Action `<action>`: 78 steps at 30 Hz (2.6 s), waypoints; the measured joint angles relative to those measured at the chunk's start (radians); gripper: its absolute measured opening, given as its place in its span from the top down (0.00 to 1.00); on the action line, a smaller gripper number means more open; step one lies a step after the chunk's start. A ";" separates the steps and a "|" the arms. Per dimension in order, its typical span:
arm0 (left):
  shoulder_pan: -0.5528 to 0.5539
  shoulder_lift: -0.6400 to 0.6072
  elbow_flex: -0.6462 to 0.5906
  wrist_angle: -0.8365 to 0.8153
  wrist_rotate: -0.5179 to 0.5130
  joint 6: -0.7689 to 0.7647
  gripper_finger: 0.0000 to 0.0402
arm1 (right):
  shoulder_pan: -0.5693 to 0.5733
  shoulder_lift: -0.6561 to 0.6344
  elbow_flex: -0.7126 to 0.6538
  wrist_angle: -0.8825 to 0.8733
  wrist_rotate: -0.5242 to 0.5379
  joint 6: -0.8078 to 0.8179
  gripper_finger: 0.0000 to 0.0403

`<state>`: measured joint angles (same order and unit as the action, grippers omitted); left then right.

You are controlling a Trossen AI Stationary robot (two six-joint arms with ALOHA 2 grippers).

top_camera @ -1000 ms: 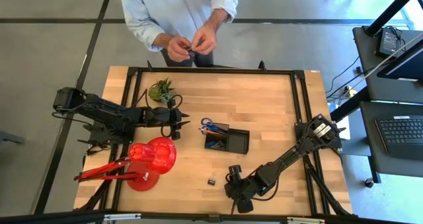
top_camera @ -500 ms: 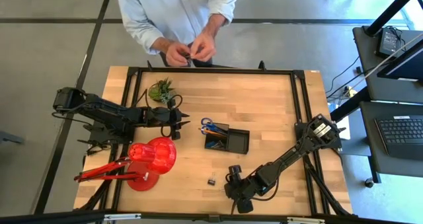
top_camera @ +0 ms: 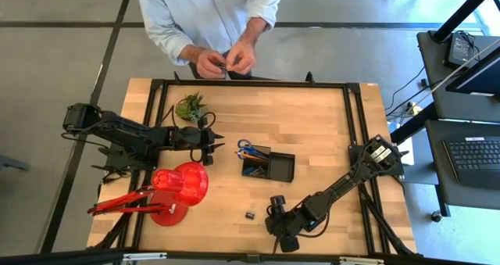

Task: Pick and place office supplies into organizer
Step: Put the right black binder clip into the black desk organizer

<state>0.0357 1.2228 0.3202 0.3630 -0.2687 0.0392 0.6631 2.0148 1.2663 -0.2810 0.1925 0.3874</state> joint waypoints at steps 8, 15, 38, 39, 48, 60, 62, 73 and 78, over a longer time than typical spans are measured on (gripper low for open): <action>0.000 0.000 0.000 0.000 0.000 0.000 0.72 | -0.006 0.000 0.000 0.000 0.000 0.019 0.32; 0.000 0.000 0.000 0.000 0.000 0.000 0.72 | -0.006 -0.001 0.000 -0.002 -0.008 0.107 0.36; 0.000 0.000 0.000 0.000 0.000 0.000 0.72 | -0.004 -0.002 -0.001 -0.047 0.002 0.057 0.42; 0.000 0.000 0.000 0.000 0.000 0.000 0.72 | -0.004 -0.002 -0.001 -0.046 0.002 0.057 0.42; 0.000 0.000 0.000 0.000 0.000 0.000 0.72 | 0.003 0.013 -0.001 -0.039 0.043 0.076 0.42; 0.000 0.000 0.000 0.000 0.000 0.000 0.72 | 0.006 0.026 0.000 -0.060 0.064 0.082 0.42; 0.000 0.000 0.000 0.000 0.000 0.000 0.72 | 0.006 0.026 0.001 -0.068 0.064 0.083 0.42; 0.000 0.000 0.000 0.000 0.000 0.000 0.72 | 0.007 0.026 0.001 -0.071 0.060 0.074 0.60; 0.000 0.000 0.000 0.000 0.000 0.000 0.72 | 0.006 0.026 0.001 -0.064 0.060 0.043 0.62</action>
<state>0.0355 1.2228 0.3206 0.3626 -0.2687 0.0393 0.6693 2.0403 1.2671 -0.3453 0.2523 0.4306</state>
